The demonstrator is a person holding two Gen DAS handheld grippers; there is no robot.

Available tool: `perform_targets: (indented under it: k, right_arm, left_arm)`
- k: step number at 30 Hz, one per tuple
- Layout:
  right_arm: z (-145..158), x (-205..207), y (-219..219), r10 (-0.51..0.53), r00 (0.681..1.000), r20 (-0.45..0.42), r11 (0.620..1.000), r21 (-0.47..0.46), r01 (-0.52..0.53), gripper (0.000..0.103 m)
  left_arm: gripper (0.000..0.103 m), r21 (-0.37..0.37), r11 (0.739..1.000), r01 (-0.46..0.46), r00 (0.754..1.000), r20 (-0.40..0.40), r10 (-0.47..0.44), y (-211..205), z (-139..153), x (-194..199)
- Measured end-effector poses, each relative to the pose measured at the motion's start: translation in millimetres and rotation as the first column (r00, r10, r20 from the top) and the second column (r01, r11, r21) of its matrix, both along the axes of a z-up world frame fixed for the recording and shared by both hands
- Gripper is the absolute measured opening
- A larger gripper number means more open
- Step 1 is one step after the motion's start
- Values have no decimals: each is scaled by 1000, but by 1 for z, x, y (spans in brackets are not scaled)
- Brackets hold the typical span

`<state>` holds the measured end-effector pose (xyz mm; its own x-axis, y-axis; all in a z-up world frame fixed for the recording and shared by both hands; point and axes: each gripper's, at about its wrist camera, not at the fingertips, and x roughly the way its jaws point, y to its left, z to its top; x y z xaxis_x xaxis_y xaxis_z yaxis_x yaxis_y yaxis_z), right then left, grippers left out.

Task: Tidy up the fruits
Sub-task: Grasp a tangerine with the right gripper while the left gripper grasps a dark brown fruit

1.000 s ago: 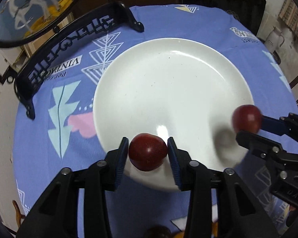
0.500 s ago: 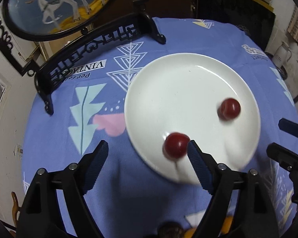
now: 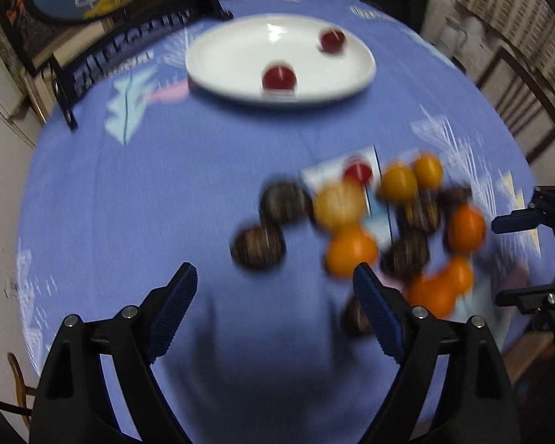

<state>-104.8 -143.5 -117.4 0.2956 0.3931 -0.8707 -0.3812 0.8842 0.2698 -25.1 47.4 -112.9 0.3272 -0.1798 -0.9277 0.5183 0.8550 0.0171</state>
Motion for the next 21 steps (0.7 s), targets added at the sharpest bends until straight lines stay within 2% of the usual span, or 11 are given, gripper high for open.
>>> perform_targets:
  k: [2,5,7,9,12,15,19,20,21]
  right_arm:
    - [-12,-8,7,3,1000,-23,999,-38,-4,68]
    - [-26,-11,15,-12,999,-38,998,-60,10,57]
    - [-34,-7,19,-29,999,-42,998,-64,26,43]
    - [-41,-3,24,-42,998,-42,997,-65,40,34]
    - [-44,0,28,-51,999,-18,997,-61,49,34]
    - [-39,-3,26,-60,998,-30,998,-22,59,33]
    - [-35,-7,17,-89,995,-42,996,-17,88,33]
    - [-34,-8,14,-100,994,-43,995,-15,100,33]
    - [-34,-9,12,-111,993,-43,994,-14,110,33]
  left_arm:
    - [84,6,1000,13,1000,-22,-12,5,-7,-10]
    - [84,15,999,47,998,-30,-47,6,-14,-26]
    - [84,25,997,73,997,-21,-73,5,-18,-35]
    - [84,23,996,86,996,-25,-86,2,-19,-38]
    - [84,9,994,108,994,-28,-108,-6,-23,-44]
    - [84,5,992,127,992,-17,-127,-19,-29,-45]
    - [83,1,990,141,990,-14,-141,-34,-39,-41]
    - [80,13,989,146,989,-13,-146,-38,-43,-39]
    - [71,16,989,149,989,-23,-149,-39,-47,-38]
